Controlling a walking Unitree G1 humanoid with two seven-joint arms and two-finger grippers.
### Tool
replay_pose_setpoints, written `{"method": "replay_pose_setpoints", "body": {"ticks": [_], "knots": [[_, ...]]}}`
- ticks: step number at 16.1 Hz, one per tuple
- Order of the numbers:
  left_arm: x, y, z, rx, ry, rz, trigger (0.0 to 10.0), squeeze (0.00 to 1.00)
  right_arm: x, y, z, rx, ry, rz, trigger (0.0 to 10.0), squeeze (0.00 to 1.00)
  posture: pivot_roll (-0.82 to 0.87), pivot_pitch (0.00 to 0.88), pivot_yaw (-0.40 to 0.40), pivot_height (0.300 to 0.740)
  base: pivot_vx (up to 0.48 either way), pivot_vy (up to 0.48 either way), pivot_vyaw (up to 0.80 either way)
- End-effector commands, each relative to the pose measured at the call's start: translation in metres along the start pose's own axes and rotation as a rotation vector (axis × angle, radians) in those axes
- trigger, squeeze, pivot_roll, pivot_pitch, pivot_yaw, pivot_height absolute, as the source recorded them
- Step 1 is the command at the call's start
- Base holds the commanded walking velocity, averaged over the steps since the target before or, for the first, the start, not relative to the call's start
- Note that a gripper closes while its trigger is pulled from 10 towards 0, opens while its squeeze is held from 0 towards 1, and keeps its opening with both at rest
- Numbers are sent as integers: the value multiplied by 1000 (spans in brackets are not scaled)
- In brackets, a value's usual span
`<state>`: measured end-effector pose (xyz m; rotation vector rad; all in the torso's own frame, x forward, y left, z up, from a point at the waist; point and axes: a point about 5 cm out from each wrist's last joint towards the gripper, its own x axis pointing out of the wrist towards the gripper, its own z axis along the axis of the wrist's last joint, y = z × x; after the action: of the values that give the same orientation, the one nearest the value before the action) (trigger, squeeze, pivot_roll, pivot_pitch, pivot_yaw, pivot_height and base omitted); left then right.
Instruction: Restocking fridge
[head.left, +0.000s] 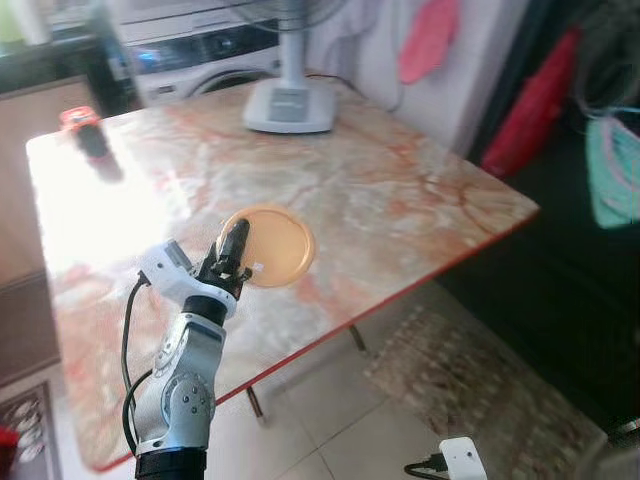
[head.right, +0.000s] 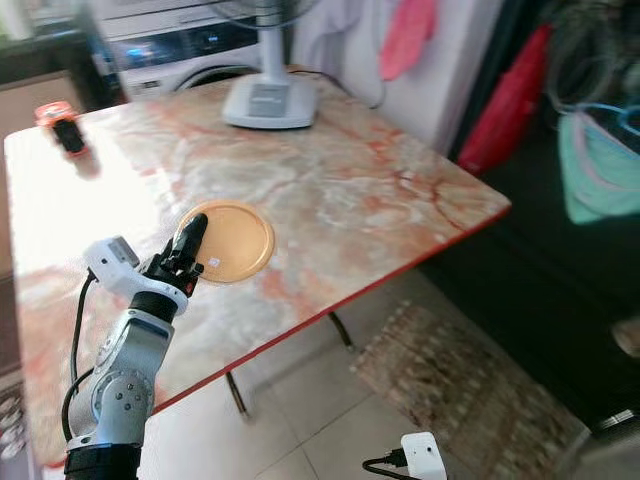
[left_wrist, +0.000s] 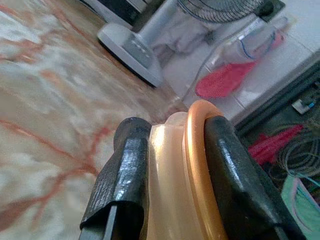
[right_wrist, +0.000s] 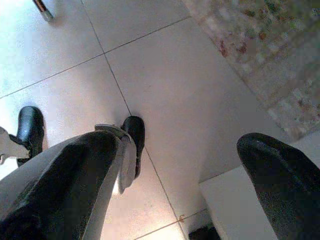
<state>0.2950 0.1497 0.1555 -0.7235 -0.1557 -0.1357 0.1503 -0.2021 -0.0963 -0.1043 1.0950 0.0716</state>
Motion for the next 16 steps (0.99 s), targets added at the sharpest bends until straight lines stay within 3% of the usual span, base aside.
{"method": "replay_pose_setpoints", "body": {"ticks": [1,16], "knots": [[3,-5,4,9,-11,-17,10000,0,0,1,-1,2,5,1,10000,0,17,13,17,740,0,0,-788],[4,-6,2,46,16,-23,10000,0,0,2,-1,-8,9,10,10000,0,20,14,23,740,0,-52,-788]]}}
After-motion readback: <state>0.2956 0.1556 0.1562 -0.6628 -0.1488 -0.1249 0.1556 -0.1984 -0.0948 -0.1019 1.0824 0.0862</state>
